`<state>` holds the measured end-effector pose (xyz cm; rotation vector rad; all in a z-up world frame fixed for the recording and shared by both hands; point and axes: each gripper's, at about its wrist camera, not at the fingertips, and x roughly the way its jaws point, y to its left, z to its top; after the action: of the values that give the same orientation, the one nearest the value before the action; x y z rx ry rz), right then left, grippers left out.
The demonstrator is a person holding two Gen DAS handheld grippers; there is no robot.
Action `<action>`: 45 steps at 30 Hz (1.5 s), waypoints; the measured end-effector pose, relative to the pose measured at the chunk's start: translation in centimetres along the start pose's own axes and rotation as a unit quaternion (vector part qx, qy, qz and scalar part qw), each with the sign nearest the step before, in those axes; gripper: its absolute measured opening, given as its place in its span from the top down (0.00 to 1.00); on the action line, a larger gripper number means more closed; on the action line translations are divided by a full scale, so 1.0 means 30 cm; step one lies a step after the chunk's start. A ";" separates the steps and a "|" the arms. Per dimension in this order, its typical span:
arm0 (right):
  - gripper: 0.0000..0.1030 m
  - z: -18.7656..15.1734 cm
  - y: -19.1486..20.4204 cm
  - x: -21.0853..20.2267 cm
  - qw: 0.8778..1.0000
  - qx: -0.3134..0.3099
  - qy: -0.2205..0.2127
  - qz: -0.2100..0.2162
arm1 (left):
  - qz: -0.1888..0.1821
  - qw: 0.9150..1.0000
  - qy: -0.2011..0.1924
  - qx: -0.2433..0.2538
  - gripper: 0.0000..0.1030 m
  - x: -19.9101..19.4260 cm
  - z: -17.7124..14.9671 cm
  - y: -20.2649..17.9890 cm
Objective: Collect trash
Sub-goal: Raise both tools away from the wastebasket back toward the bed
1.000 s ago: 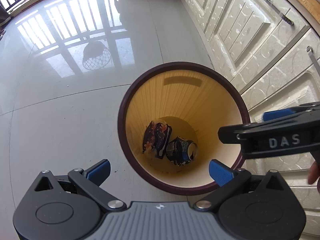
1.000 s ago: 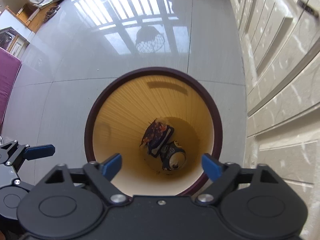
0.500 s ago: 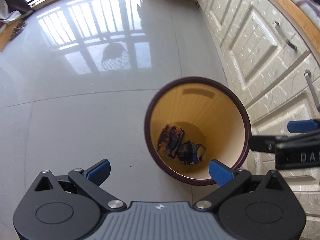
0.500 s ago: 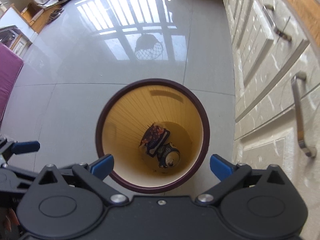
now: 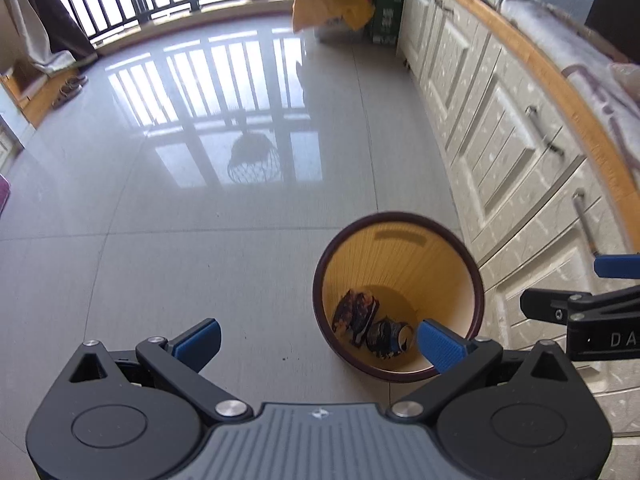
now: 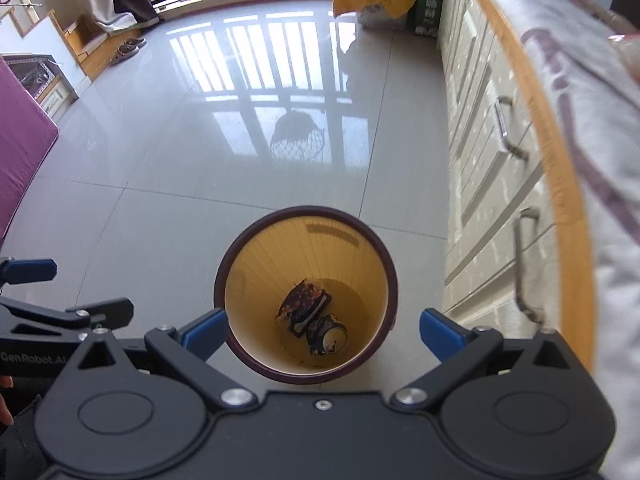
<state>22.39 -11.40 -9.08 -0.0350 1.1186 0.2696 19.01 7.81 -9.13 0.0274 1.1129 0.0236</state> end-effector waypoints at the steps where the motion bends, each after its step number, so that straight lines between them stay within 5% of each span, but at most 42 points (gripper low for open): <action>1: 0.00 -0.004 -0.001 -0.020 1.000 -0.001 -0.003 -0.002 | 0.003 1.000 -0.005 0.002 0.00 -0.021 -0.001 -0.004; 18: 0.00 -0.132 -0.084 -0.377 0.996 0.023 -0.071 -0.044 | -0.018 0.996 -0.089 0.007 0.00 -0.314 -0.051 -0.072; 29: 0.00 -0.273 -0.152 -0.566 0.988 0.042 -0.129 -0.077 | -0.022 0.986 -0.164 0.035 0.00 -0.468 -0.089 -0.196; 39: 0.00 -0.462 -0.304 -0.690 0.969 0.100 -0.188 -0.122 | -0.042 0.975 -0.205 0.082 0.00 -0.518 -0.132 -0.367; 45: 0.00 -0.568 -0.408 -0.757 0.952 0.132 -0.223 -0.161 | -0.071 0.959 -0.245 0.124 0.00 -0.543 -0.151 -0.472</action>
<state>0.93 -30.48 2.36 0.0792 0.6745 -0.1625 7.82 -6.82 2.98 0.1697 0.6129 -0.2408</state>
